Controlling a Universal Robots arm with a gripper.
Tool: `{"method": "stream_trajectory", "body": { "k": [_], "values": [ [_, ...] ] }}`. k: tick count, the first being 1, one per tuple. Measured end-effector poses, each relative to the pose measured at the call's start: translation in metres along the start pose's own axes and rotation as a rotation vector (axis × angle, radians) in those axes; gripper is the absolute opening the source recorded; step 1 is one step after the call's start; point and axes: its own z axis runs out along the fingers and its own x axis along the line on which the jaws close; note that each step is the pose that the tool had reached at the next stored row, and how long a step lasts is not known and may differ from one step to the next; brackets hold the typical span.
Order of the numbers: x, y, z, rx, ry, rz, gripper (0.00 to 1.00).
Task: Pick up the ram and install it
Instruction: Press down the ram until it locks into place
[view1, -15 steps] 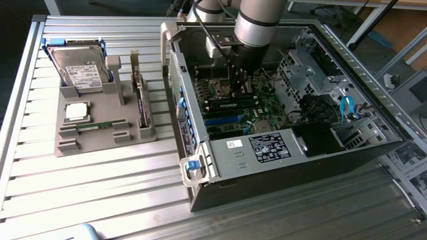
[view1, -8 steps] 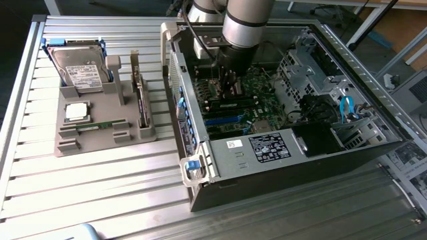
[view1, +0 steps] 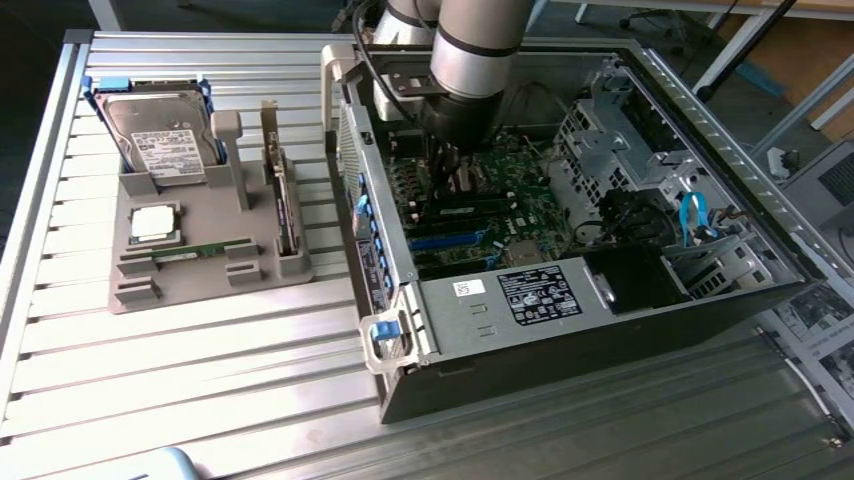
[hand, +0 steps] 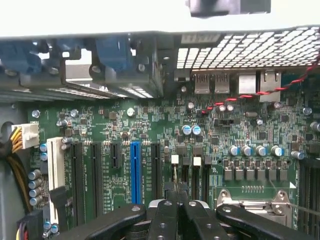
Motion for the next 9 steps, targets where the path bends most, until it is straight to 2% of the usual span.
{"method": "stream_trajectory", "body": {
  "k": [9],
  "values": [
    [-0.0003, 0.0001, 0.0050, -0.0002, -0.0030, 0.000, 0.11]
  ]
}}
